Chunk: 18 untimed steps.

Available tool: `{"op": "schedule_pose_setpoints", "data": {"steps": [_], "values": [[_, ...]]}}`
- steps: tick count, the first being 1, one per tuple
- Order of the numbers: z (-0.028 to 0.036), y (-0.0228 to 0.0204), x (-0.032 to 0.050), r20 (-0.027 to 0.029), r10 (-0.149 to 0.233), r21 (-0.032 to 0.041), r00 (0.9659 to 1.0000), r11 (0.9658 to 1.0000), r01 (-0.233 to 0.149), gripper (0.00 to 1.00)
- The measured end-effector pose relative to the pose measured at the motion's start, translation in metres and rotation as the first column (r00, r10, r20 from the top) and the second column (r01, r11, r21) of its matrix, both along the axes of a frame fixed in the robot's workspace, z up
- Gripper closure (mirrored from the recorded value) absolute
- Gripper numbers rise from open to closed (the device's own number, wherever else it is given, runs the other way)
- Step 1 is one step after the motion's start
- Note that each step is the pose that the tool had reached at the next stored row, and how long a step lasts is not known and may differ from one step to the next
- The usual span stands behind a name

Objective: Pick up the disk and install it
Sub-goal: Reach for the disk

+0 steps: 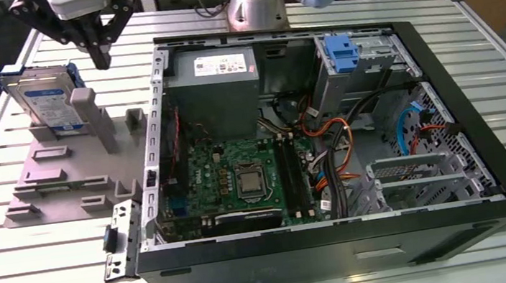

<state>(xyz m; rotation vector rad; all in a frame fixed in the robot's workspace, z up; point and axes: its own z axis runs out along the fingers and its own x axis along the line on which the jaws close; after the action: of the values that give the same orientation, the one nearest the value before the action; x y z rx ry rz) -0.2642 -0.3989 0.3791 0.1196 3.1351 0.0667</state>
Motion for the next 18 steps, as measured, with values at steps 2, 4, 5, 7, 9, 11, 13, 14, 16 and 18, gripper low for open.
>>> {"op": "schedule_pose_setpoints", "data": {"steps": [2, 4, 5, 7, 9, 11, 13, 14, 16, 18], "values": [[-0.0001, 0.0000, -0.0019, -0.0001, 0.000, 0.0000, 1.0000, 1.0000, 0.000, 0.89], [-0.0002, 0.0000, -0.0036, 0.0000, 0.000, 0.0000, 1.0000, 1.0000, 0.000, 0.89], [-0.0002, 0.0000, -0.0044, 0.0000, 0.000, 0.0000, 1.0000, 1.0000, 0.000, 0.89], [-0.0002, 0.0000, -0.0059, -0.0001, 0.000, 0.0000, 1.0000, 1.0000, 0.000, 0.89], [-0.0003, 0.0000, -0.0072, -0.0001, 0.000, 0.0000, 1.0000, 1.0000, 0.000, 0.89], [-0.0003, 0.0000, -0.0080, -0.0001, 0.000, 0.0000, 1.0000, 1.0000, 0.000, 0.89], [-0.0004, 0.0000, -0.0086, -0.0001, 0.000, 0.0000, 1.0000, 1.0000, 0.000, 0.89], [-0.0005, 0.0001, -0.0091, 0.0000, 0.000, 0.0000, 1.0000, 1.0000, 0.000, 0.89], [-0.0007, 0.0005, -0.0095, 0.0000, 0.000, 0.0001, 1.0000, 1.0000, 0.000, 0.89], [-0.0009, 0.0013, -0.0100, 0.0001, 0.000, 0.0001, 1.0000, 1.0000, 0.000, 0.89]]}}
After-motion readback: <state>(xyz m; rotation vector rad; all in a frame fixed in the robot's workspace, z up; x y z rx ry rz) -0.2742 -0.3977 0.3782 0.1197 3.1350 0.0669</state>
